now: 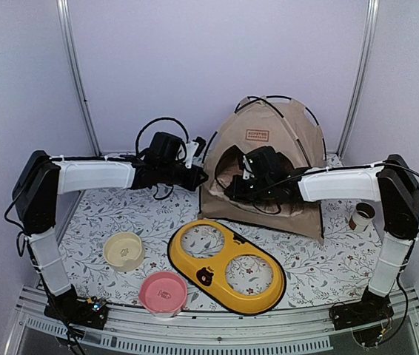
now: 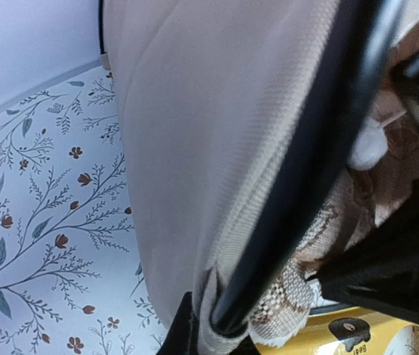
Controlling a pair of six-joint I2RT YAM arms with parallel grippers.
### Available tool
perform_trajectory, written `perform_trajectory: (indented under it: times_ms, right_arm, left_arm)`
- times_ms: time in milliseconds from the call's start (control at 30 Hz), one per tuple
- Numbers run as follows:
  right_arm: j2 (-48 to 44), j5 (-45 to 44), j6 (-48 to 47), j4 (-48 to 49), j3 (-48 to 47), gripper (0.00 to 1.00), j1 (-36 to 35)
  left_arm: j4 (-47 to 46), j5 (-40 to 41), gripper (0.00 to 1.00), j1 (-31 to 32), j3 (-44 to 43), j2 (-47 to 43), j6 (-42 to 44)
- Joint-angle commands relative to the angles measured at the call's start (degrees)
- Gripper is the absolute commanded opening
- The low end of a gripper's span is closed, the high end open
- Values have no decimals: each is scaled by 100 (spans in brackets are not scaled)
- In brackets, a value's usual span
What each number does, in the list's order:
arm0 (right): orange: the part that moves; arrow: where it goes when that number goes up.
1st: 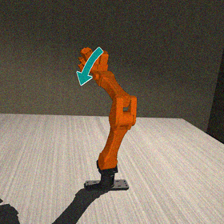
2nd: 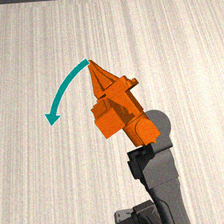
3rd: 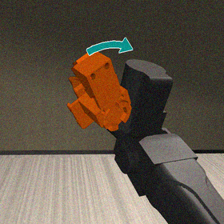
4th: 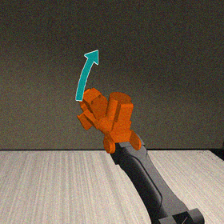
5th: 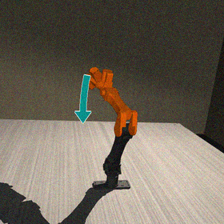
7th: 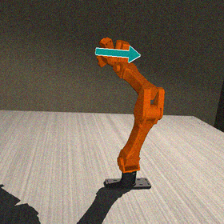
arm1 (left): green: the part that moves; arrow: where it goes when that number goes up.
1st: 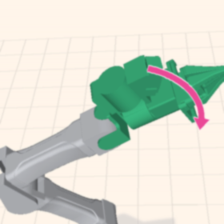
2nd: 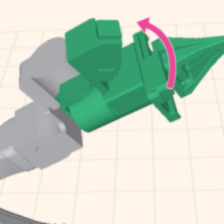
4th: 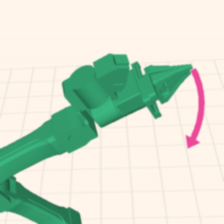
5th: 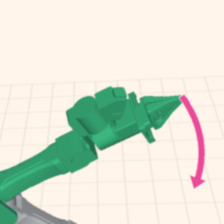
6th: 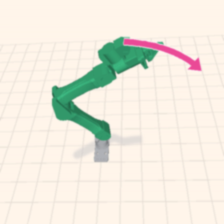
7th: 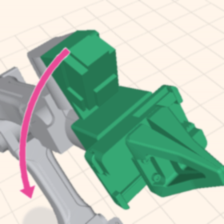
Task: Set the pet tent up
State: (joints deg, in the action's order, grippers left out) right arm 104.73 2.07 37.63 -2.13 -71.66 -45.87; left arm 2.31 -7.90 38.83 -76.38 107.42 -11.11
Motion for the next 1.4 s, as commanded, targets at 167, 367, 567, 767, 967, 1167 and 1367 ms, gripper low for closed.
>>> perform_trajectory:
  times_ms: [167, 367, 567, 767, 967, 1167, 1367]
  right_arm:
    - [452, -786, 210, 172, -141, 9, 572]
    - [761, -484, -140, 206, -575, 18, 649]
    - [1029, 98, -547, 478, -689, 37, 51]
    - [179, 95, -506, 672, 104, 54, 7]
    - [-796, -530, -642, -28, 381, 62, -9]
    - [-1911, -1632, -438, -722, 1081, 57, 3]
    - [-2216, -2455, -330, -1560, 1449, 35, 51]
  left_arm:
    - [109, -394, 0, 428, 292, -781, -216]
    - [200, -451, 0, 518, 246, -781, -108]
    - [264, -97, 0, 525, -69, -561, -544]
    - [486, 480, 0, 525, -244, -462, -1004]
    - [638, 674, 0, 559, -289, -418, -1107]
    - [728, 744, 0, 579, -307, -445, -1104]
    - [775, 692, 0, 588, -409, -475, -1086]
